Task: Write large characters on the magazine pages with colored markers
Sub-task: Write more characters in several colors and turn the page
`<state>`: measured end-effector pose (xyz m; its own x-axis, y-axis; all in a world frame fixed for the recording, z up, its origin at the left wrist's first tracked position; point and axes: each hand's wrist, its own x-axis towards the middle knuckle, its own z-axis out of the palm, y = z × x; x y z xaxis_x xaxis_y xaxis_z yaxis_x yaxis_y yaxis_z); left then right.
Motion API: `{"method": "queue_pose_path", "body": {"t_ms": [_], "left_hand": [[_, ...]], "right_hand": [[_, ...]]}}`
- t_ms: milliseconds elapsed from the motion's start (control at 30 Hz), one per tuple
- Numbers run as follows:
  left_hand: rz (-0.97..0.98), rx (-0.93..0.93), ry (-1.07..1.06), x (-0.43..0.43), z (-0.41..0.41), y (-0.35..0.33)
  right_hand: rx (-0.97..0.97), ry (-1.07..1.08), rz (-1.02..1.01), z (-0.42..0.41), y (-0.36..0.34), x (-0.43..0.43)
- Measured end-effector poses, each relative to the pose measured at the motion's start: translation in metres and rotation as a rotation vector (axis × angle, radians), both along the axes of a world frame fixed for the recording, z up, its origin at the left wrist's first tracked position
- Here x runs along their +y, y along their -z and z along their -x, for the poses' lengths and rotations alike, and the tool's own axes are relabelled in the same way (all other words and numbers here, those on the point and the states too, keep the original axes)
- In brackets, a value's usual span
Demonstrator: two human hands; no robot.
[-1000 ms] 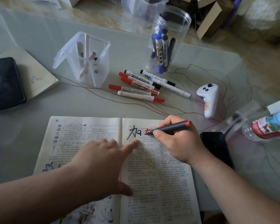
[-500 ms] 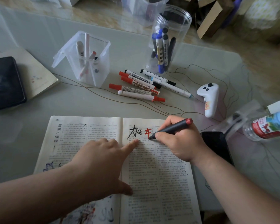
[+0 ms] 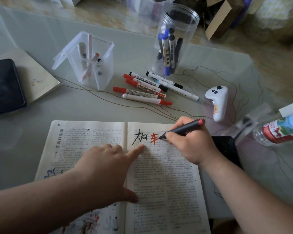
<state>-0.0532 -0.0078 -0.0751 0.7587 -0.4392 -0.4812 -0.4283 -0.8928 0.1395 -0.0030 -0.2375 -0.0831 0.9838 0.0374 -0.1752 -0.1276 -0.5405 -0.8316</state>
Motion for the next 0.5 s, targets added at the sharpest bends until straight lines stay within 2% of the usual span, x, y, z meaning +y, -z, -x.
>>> {"method": "queue_pose_path", "body": {"t_ms": [100, 300, 500], "left_hand": [[0.004, 0.009, -0.005, -0.0001, 0.0003, -0.0003], [0.001, -0.001, 0.001, 0.0006, 0.0003, -0.0001], [-0.008, -0.003, 0.002, -0.0001, 0.0004, -0.0011]], "right_hand": [[-0.032, 0.077, -0.072, -0.0028, -0.0005, -0.004], [-0.062, 0.009, 0.005, -0.0011, -0.0013, -0.0034], [-0.063, 0.046, 0.045, -0.0014, 0.0011, -0.0027]]}}
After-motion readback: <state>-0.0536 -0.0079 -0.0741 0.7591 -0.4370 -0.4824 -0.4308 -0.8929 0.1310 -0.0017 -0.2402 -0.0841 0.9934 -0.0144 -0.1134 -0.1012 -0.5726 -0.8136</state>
